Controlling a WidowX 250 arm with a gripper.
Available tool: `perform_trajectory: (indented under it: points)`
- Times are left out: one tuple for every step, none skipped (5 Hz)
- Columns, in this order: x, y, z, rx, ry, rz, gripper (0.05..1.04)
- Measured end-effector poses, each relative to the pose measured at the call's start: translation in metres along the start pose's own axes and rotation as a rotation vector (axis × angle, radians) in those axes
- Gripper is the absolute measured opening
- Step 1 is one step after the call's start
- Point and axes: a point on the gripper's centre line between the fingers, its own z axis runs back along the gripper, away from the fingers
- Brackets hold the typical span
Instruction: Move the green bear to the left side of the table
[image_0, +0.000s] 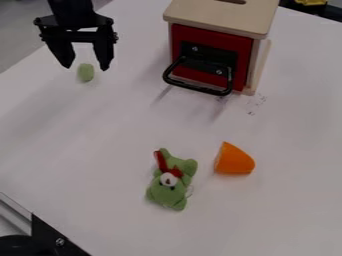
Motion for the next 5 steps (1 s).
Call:
perform_trajectory:
  points:
    - [-0.029,-0.015,0.02,-0.019,-0.026,-0.099,1.0]
    - [-0.063,-0.031,0.028,-0.052,-0.032,-0.206,0.999]
    - [-0.089,-0.048,0.023,-0.098,-0.001,-0.319,1.0]
    - [-0.114,-0.064,0.013,-0.113,0.012,-0.435,1.0]
    - [-0.13,-0.081,-0.002,-0.099,0.028,-0.548,0.999]
